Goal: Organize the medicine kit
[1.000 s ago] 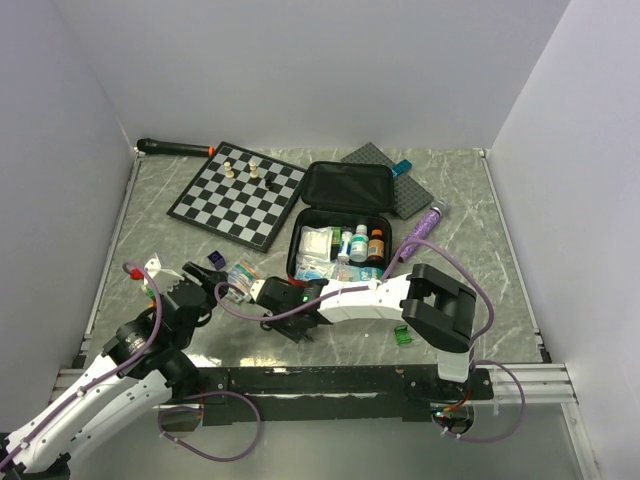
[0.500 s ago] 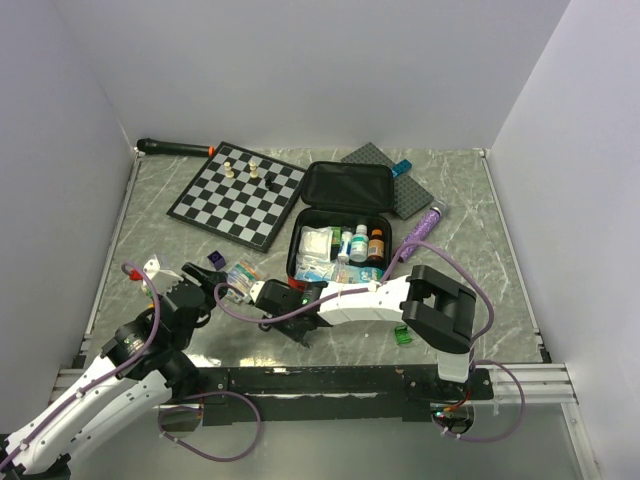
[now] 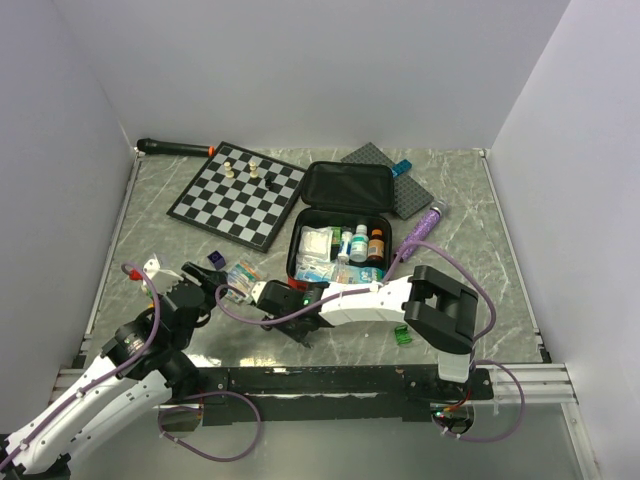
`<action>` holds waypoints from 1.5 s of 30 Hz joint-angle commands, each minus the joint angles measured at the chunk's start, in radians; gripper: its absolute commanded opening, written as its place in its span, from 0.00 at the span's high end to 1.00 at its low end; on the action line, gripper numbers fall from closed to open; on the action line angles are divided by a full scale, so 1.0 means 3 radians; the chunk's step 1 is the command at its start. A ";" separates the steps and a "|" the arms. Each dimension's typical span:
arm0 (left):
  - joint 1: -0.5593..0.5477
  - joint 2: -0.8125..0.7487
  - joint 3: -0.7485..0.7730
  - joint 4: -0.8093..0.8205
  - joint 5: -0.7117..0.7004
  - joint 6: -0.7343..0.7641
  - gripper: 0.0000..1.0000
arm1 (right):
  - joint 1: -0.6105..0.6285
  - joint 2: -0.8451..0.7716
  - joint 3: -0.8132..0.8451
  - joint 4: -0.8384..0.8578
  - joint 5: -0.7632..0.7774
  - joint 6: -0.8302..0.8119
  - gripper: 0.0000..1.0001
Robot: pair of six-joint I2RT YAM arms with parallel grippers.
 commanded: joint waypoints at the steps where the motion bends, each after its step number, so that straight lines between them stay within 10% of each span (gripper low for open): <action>1: 0.0019 0.0055 -0.0033 0.0119 -0.0018 -0.0029 0.31 | 0.0043 -0.0142 -0.0039 -0.0333 0.0082 0.0005 0.88; 34: 0.0014 0.0228 -0.0043 0.0364 0.0059 0.0063 0.30 | 0.0145 -0.1175 0.0549 -0.1335 0.0966 -0.0184 0.91; 45: 0.0019 0.0479 -0.0002 0.0732 0.0146 0.0380 0.31 | -0.0585 -0.1262 0.0631 -0.1423 0.1401 -0.0670 0.90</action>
